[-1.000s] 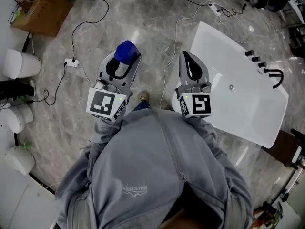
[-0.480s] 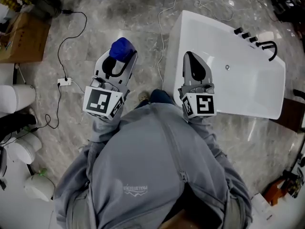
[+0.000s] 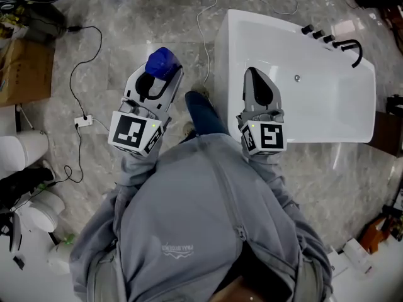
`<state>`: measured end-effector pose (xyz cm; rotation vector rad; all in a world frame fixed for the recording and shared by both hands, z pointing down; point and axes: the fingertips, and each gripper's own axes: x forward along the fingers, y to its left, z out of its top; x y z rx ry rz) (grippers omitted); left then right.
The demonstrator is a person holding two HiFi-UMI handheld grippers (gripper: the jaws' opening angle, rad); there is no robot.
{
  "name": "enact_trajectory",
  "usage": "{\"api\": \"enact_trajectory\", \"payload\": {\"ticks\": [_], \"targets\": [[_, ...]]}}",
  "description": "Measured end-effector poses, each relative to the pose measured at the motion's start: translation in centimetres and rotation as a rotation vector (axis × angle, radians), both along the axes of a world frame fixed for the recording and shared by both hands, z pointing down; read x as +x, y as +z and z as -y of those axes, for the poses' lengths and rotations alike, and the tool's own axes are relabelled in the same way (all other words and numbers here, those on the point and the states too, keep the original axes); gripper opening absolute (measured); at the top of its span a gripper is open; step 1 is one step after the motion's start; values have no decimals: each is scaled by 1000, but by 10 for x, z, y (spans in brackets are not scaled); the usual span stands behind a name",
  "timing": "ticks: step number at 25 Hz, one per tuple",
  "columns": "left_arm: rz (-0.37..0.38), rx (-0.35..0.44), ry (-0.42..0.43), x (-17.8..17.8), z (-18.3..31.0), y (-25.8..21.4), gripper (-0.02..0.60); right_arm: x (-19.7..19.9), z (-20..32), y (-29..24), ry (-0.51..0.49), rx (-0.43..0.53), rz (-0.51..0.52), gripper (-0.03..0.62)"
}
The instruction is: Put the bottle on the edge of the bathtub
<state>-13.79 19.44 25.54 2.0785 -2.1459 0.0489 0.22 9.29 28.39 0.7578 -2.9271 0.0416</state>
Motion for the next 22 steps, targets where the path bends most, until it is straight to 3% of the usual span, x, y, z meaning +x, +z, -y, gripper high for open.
{"api": "enact_trajectory", "payload": {"ticks": [9,16,22], "targets": [[-4,-6,27,-37,67,8,155,-40,66,15,20,-20,-5,3],[-4,-15,66,-80,144,9,155,-96,134,16,5,-12,-21,3],[2,-9,136,-100,220,10,155,-117,206,14,47,-12,-10,3]]}}
